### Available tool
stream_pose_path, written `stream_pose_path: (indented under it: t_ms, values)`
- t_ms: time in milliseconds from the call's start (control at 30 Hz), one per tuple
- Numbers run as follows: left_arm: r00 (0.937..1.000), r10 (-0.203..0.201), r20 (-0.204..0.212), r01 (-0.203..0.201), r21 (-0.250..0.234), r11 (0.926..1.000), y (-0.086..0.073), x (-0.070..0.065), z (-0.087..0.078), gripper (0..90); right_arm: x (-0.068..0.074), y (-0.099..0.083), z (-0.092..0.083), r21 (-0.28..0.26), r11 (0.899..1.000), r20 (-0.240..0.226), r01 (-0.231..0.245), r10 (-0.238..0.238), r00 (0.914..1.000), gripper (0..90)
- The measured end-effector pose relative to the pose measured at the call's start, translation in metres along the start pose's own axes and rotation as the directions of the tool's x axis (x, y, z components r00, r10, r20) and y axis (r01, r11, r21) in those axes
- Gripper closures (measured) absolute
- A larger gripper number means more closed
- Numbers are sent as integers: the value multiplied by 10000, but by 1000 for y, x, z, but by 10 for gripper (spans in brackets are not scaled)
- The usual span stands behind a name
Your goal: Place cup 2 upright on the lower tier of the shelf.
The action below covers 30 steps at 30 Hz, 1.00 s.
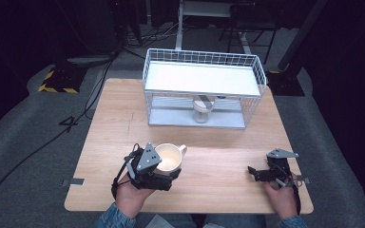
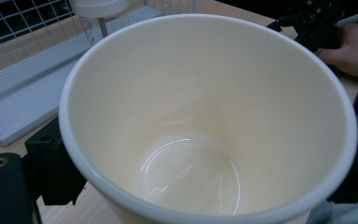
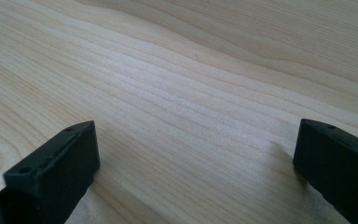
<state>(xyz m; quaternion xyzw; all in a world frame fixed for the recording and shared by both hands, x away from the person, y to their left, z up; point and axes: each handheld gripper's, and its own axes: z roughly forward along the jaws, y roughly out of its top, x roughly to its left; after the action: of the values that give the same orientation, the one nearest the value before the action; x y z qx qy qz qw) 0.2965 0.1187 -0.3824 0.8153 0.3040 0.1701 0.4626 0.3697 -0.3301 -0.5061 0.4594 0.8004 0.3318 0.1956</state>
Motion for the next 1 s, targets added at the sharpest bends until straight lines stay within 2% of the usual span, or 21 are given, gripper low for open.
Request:
stream_pose_path:
  t_ms: [567,700,867,1000]
  values:
    - [9997,158,-188,-166,-443,9989,40,15,-6,95,0,0,0,1,10000,0,-3,3,10000,2]
    - [10000,21,-52,-24,-706,9975,47,21,-6,94,0,0,0,3,10000,0,-3,3,10000,3]
    - [9999,85,-96,-92,-759,9971,56,27,-5,95,0,0,0,0,10000,1,-4,4,10000,2]
    - [9997,198,-142,-208,-764,9969,65,32,-1,95,5,1,1,4,9998,203,-187,187,9996,3]
